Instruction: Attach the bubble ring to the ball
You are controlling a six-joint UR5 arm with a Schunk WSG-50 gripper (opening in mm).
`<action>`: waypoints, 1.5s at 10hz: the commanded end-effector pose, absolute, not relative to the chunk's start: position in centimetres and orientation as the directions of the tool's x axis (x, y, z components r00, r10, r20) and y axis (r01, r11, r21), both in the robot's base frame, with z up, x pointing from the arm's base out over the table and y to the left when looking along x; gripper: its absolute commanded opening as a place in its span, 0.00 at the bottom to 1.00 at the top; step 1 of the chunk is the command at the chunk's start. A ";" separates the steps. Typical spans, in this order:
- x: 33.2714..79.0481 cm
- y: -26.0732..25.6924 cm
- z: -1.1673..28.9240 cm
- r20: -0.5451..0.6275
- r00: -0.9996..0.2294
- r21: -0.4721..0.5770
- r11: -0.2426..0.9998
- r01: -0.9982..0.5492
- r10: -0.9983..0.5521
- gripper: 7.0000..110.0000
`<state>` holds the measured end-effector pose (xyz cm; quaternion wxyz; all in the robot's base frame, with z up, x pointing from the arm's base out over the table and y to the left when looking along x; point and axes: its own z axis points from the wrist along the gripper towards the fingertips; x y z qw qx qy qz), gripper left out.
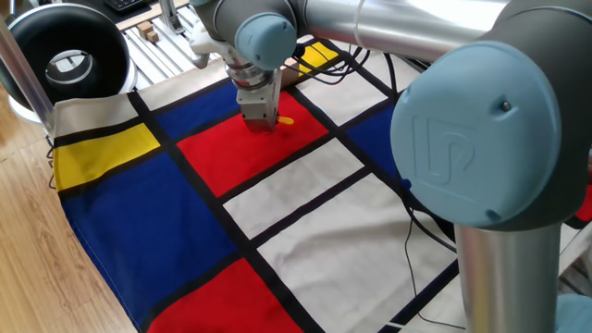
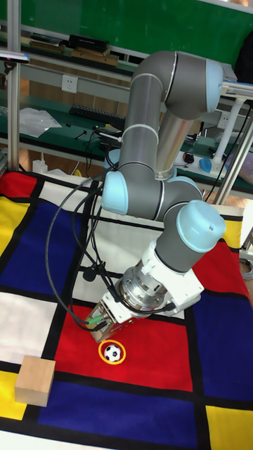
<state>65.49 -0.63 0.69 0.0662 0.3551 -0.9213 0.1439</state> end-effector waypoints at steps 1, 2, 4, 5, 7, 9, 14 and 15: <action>66.0 -0.5 0.5 0.206 -0.737 -0.219 0.704 -0.676 -0.643 0.15; 66.1 -0.5 0.5 0.207 -0.736 -0.218 0.703 -0.677 -0.644 0.15; 65.9 0.0 0.4 0.200 -0.732 -0.198 0.705 -0.681 -0.651 0.15; 65.7 0.3 0.5 0.200 -0.732 -0.193 0.706 -0.681 -0.651 0.15; 65.7 0.7 0.9 0.202 -0.732 -0.195 0.706 -0.681 -0.651 0.15; 65.1 0.8 2.7 0.227 -0.748 -0.236 0.710 -0.664 -0.624 0.15; 59.7 9.9 5.8 -0.002 -0.995 -0.010 0.995 -0.097 -0.097 0.00; 58.2 7.8 5.7 0.011 -0.998 -0.069 0.996 -0.059 -0.058 0.00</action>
